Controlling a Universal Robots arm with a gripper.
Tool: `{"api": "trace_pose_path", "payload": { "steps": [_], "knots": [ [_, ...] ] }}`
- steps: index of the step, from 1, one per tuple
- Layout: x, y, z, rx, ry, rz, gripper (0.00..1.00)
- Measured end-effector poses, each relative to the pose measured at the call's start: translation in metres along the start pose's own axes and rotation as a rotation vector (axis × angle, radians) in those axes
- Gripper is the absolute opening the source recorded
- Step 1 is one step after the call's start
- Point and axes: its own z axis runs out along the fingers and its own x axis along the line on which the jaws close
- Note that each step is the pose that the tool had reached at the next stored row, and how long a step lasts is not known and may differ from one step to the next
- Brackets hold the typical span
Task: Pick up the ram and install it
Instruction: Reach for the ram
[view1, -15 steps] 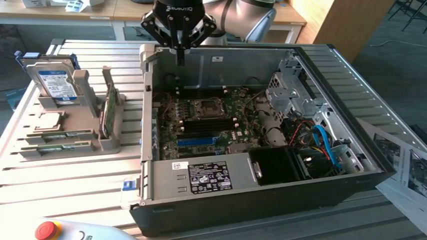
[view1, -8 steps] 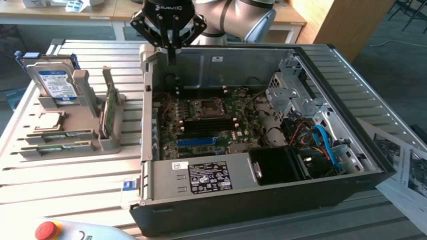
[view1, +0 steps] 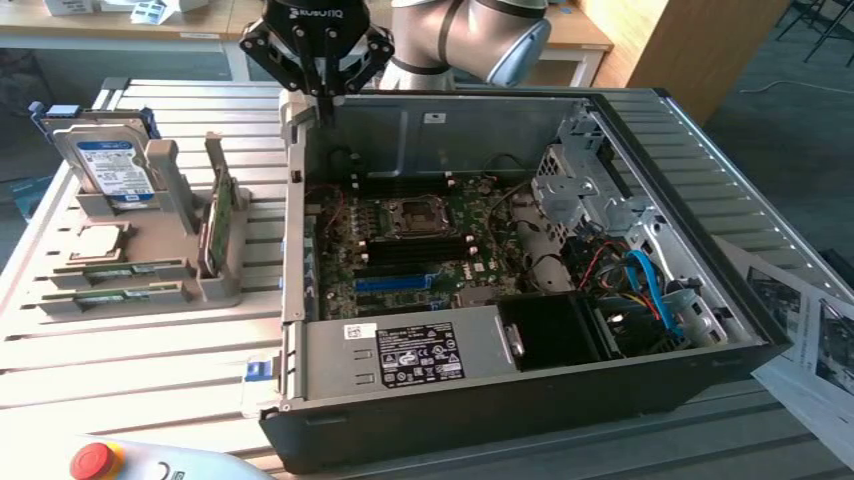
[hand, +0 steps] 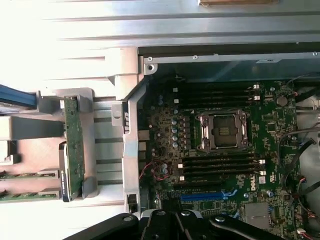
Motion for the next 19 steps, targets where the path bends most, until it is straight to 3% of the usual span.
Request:
{"api": "trace_pose_path", "payload": {
  "steps": [19],
  "knots": [
    [0.035,0.0057,-0.0006,0.0000,0.0000,0.000,0.10]
  ]
}}
